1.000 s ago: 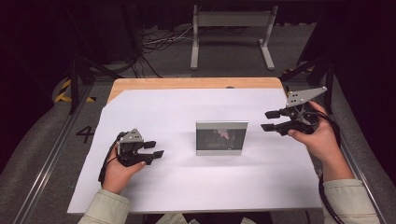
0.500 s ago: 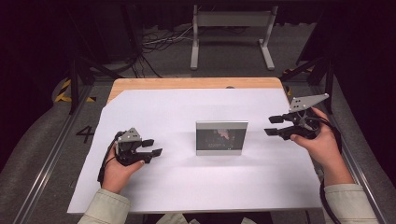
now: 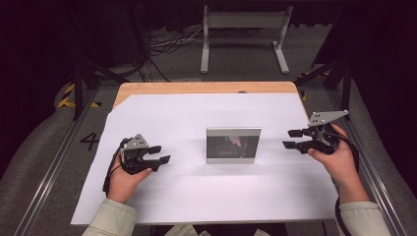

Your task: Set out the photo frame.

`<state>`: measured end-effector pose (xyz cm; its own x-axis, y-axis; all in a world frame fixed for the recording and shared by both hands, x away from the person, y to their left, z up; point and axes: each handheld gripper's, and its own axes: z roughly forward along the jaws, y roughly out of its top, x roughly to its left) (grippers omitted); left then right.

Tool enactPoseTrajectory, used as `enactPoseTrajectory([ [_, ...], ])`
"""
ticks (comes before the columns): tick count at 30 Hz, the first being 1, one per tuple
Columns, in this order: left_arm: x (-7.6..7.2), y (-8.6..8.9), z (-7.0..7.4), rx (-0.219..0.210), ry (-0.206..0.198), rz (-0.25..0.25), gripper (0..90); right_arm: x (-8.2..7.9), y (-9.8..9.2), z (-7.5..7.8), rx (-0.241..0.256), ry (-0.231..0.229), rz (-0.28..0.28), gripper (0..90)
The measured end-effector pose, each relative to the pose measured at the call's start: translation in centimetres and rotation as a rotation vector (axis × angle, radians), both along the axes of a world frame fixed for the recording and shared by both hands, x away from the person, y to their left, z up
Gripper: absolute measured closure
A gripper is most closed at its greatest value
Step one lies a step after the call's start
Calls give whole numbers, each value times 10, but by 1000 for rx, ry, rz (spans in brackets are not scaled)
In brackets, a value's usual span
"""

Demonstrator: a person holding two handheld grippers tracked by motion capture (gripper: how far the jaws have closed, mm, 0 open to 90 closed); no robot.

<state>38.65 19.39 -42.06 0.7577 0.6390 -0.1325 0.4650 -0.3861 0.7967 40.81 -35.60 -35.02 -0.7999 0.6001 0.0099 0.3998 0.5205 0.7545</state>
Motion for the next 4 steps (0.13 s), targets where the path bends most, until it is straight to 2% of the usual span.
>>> enactPoseTrajectory([
  [4,1,2,0,-5,-9,8,445,-4,-5,-5,21,-2,-14,459],
])
